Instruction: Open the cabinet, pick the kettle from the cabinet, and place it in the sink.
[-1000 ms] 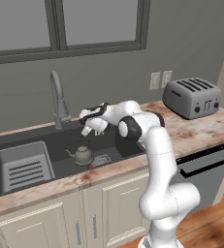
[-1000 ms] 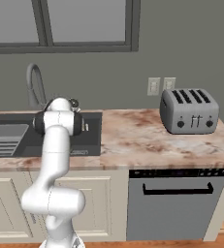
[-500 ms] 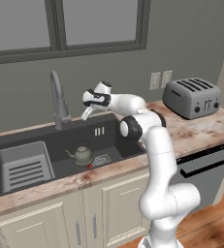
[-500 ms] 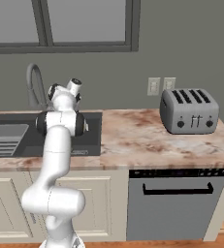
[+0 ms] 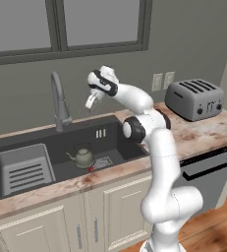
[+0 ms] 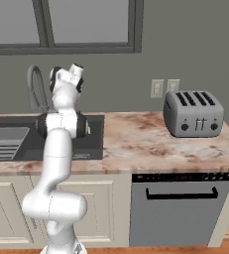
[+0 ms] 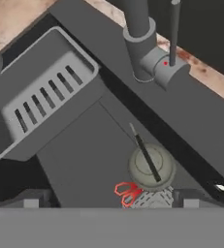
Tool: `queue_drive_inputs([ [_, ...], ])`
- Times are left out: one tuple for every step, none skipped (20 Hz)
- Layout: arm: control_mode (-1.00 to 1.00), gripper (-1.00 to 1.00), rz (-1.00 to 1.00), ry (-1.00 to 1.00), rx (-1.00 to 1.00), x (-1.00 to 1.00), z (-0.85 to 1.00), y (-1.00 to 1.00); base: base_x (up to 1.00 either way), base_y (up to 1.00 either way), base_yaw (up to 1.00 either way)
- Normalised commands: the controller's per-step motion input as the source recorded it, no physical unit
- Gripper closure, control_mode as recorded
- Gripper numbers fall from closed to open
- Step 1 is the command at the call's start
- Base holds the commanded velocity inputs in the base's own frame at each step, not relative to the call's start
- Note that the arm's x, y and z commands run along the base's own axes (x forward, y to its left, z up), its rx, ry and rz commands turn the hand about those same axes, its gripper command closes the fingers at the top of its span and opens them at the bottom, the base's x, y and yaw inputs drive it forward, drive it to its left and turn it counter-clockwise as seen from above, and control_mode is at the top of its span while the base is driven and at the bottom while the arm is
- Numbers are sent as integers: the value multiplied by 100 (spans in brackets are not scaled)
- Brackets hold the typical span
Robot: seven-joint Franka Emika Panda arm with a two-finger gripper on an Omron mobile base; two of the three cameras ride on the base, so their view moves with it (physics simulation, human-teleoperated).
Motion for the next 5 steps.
queue_drive_inputs([
  [-100,-100,0,0,0,-100,0,-6,0,0,0],
  [-100,-100,0,0,0,-100,0,-3,0,0,0],
  [-100,-100,0,0,0,-100,0,-3,0,0,0],
  [-100,-100,0,0,1,-100,0,-4,0,0,0],
  [-100,-100,0,0,1,-100,0,-3,0,0,0],
])
